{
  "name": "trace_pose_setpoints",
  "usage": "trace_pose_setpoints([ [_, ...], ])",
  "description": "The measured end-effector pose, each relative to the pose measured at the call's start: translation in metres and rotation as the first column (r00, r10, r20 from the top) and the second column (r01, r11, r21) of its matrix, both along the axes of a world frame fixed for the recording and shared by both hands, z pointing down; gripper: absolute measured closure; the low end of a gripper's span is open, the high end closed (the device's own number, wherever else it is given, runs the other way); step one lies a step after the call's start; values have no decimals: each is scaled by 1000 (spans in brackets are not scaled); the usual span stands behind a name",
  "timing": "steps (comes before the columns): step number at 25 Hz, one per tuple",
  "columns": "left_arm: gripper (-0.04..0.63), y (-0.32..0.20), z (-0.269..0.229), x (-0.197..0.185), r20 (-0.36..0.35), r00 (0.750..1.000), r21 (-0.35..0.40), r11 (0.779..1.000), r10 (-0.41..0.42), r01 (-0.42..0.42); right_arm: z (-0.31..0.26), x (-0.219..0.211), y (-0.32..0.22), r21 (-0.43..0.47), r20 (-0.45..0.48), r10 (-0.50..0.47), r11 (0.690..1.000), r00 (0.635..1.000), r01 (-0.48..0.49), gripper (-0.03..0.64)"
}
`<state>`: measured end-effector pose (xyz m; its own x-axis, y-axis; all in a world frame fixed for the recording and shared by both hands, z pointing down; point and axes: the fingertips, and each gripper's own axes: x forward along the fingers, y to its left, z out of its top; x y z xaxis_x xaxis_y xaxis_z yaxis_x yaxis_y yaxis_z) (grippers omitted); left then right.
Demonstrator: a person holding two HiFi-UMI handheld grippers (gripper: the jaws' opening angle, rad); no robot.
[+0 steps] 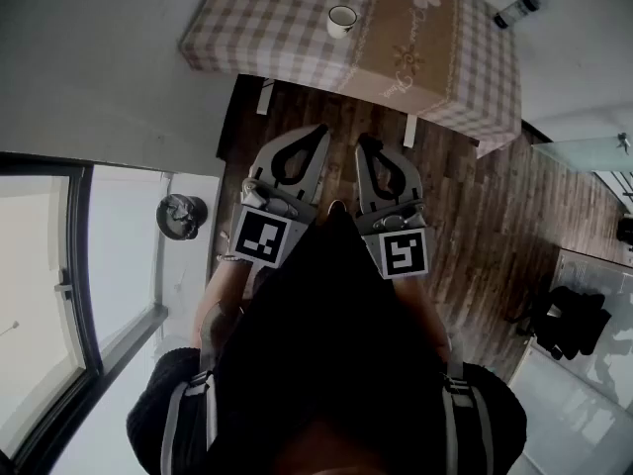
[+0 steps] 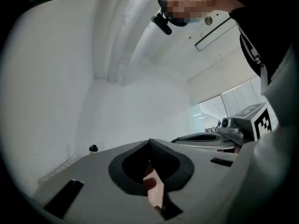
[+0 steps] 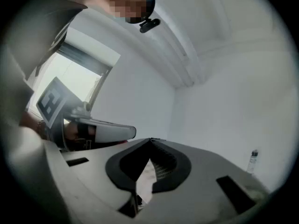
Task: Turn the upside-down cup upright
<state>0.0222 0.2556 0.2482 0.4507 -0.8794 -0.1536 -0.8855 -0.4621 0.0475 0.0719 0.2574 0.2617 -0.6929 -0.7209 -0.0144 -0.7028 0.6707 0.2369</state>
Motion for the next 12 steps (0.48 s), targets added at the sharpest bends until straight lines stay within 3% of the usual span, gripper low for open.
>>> trace_pose_setpoints([
  [12, 584, -63, 30, -22, 58, 998, -50, 998, -33, 36, 20, -25, -64, -26, 19, -55, 998, 998, 56, 612],
])
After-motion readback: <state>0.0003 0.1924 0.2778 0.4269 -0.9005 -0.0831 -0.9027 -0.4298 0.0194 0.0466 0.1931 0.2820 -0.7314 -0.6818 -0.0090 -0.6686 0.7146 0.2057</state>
